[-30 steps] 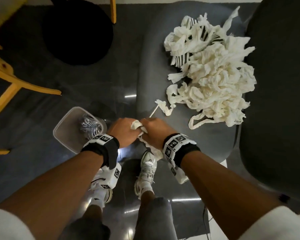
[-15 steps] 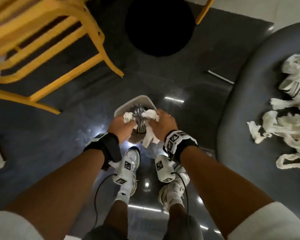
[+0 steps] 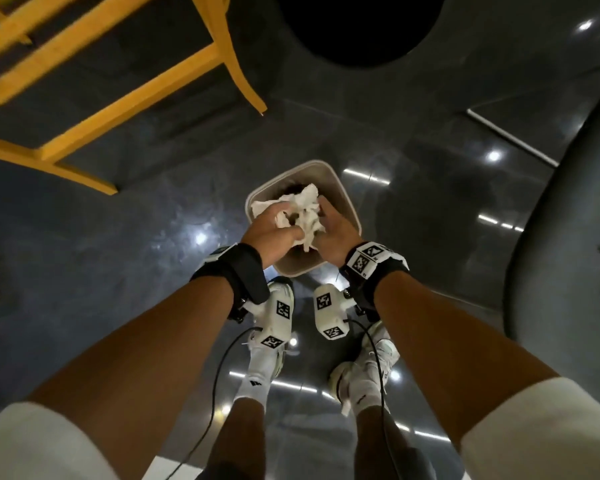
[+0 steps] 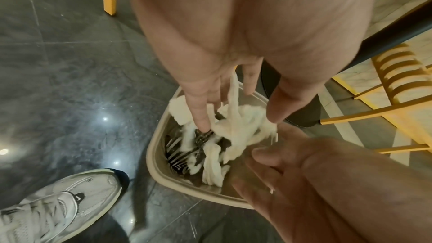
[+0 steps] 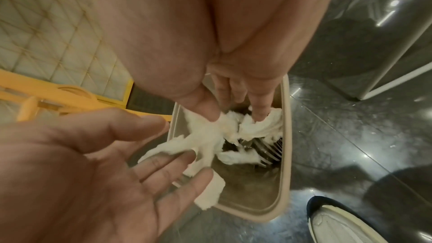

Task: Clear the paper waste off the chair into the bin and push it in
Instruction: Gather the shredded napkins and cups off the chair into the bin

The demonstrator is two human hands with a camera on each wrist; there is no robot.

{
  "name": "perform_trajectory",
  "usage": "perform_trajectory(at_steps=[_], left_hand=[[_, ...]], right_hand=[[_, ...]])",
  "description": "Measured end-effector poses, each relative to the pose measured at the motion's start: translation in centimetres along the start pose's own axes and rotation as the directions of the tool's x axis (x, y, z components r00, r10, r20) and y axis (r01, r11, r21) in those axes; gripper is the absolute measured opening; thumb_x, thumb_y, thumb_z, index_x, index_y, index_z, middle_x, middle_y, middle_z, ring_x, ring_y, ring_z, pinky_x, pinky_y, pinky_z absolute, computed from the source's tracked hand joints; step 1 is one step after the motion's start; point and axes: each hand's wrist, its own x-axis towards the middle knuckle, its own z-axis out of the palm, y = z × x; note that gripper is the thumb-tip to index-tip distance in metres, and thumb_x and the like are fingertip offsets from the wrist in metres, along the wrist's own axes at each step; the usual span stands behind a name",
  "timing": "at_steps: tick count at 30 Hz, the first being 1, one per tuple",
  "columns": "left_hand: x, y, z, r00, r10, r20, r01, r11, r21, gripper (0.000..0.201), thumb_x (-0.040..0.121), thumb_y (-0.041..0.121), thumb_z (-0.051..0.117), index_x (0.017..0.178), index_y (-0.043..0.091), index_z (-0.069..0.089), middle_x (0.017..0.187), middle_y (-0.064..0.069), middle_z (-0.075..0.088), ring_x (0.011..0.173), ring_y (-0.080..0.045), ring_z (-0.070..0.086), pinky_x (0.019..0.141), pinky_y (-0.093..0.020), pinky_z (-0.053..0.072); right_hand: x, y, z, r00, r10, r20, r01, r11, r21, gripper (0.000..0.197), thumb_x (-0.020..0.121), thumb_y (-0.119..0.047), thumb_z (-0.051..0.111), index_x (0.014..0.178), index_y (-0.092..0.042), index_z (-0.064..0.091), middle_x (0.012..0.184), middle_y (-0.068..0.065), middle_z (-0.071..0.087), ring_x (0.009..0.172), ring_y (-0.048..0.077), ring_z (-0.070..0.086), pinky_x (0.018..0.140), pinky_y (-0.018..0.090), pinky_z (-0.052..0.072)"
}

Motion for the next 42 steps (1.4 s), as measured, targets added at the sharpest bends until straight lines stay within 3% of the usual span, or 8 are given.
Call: perform_trajectory(at_steps=[4, 11, 19, 25, 32, 35, 38, 42], left_hand=[[0.5, 1.2, 1.2, 0.999, 0.03, 0.032, -0.03, 0.999, 0.009, 0.063, 0.089, 0.003, 0.064, 0.145, 0.027, 0.048, 0.128, 0.004, 0.061, 0.12, -0.017, 0.058, 0.108, -0.04, 0.048], [-0.6, 3.4, 3.2, 0.995, 0.094, -0.036, -0.078, 0.946, 0.314, 0.021, 0.09, 0.006, 0.064, 0.092, 0.026, 0.062, 0.116, -0.011, 0.067, 0.116, -0.034, 0.063, 0.104, -0.048, 0.05], [-6.9, 12.1, 16.6, 0.907, 0.385, 0.173, -0.412, 0.719, 0.56, 0.029, 0.083, 0.008, 0.059, 0.109, 0.02, 0.064, 0.095, 0.0, 0.069, 0.091, -0.024, 0.067, 0.088, -0.035, 0.053], [-12.3, 17.6, 31.5, 0.722, 0.516, 0.461, -0.691, 0.528, 0.493, 0.039, 0.084, 0.005, 0.06, 0.122, 0.014, 0.062, 0.107, -0.004, 0.064, 0.091, -0.022, 0.063, 0.092, -0.041, 0.053], [-18.2, 23.1, 44.8, 0.486, 0.636, 0.599, -0.858, 0.217, 0.466, 0.07, 0.084, 0.025, 0.064, 0.148, 0.021, 0.037, 0.149, -0.004, 0.033, 0.139, -0.027, 0.037, 0.115, -0.043, 0.037], [-17.3, 24.8, 47.8, 0.553, 0.599, 0.579, -0.811, 0.229, 0.538, 0.076, 0.083, 0.024, 0.066, 0.151, 0.032, 0.034, 0.153, -0.002, 0.034, 0.138, -0.026, 0.041, 0.112, -0.042, 0.04], [-15.8, 24.5, 47.0, 0.64, 0.603, 0.476, -0.754, 0.374, 0.541, 0.022, 0.085, 0.019, 0.056, 0.101, 0.033, 0.064, 0.107, -0.002, 0.069, 0.1, -0.03, 0.067, 0.086, -0.039, 0.056], [-15.4, 21.2, 42.1, 0.681, 0.671, 0.293, -0.695, 0.467, 0.547, 0.007, 0.081, 0.019, 0.046, 0.076, 0.015, 0.05, 0.073, -0.005, 0.055, 0.074, -0.034, 0.055, 0.064, -0.041, 0.046]], right_hand=[[-1.0, 0.5, -1.9, 0.998, 0.01, -0.06, -0.005, 0.996, 0.088, 0.047, 0.098, -0.008, 0.052, 0.144, -0.016, 0.044, 0.134, -0.003, 0.052, 0.123, 0.011, 0.048, 0.108, 0.022, 0.034], [-6.1, 1.6, -6.7, 0.992, 0.069, -0.106, -0.057, 0.992, 0.115, 0.03, 0.095, -0.016, 0.054, 0.123, -0.014, 0.065, 0.121, 0.01, 0.068, 0.114, 0.027, 0.063, 0.101, 0.04, 0.05], [-16.1, 8.0, -19.8, 0.932, 0.05, -0.359, 0.069, 0.948, 0.311, 0.022, 0.072, -0.028, 0.052, 0.081, -0.043, 0.066, 0.082, -0.001, 0.074, 0.07, 0.02, 0.068, 0.078, 0.046, 0.06], [-25.0, 14.2, -30.0, 0.777, 0.099, -0.622, -0.014, 0.99, 0.14, 0.023, 0.086, -0.028, 0.05, 0.102, -0.023, 0.066, 0.09, 0.0, 0.074, 0.085, 0.021, 0.069, 0.083, 0.035, 0.055], [-30.7, 20.7, -32.8, 0.793, 0.107, -0.599, -0.038, 0.991, 0.127, 0.018, 0.092, -0.015, 0.054, 0.104, -0.022, 0.065, 0.095, -0.003, 0.071, 0.086, 0.017, 0.065, 0.081, 0.03, 0.051], [-31.7, 21.9, -32.8, 0.794, 0.107, -0.598, 0.011, 0.982, 0.19, 0.018, 0.093, -0.017, 0.053, 0.105, -0.022, 0.066, 0.086, -0.006, 0.069, 0.077, 0.014, 0.065, 0.077, 0.026, 0.051], [-32.6, 22.4, -33.0, 0.785, 0.058, -0.617, 0.064, 0.983, 0.174, 0.018, 0.094, -0.018, 0.053, 0.105, -0.023, 0.066, 0.083, -0.009, 0.069, 0.074, 0.01, 0.062, 0.073, 0.018, 0.048], [-32.9, 22.2, -33.3, 0.74, -0.008, -0.672, 0.102, 0.99, 0.101, 0.009, 0.091, -0.029, 0.056, 0.093, -0.03, 0.064, 0.079, -0.012, 0.068, 0.071, 0.008, 0.063, 0.071, 0.022, 0.053]])
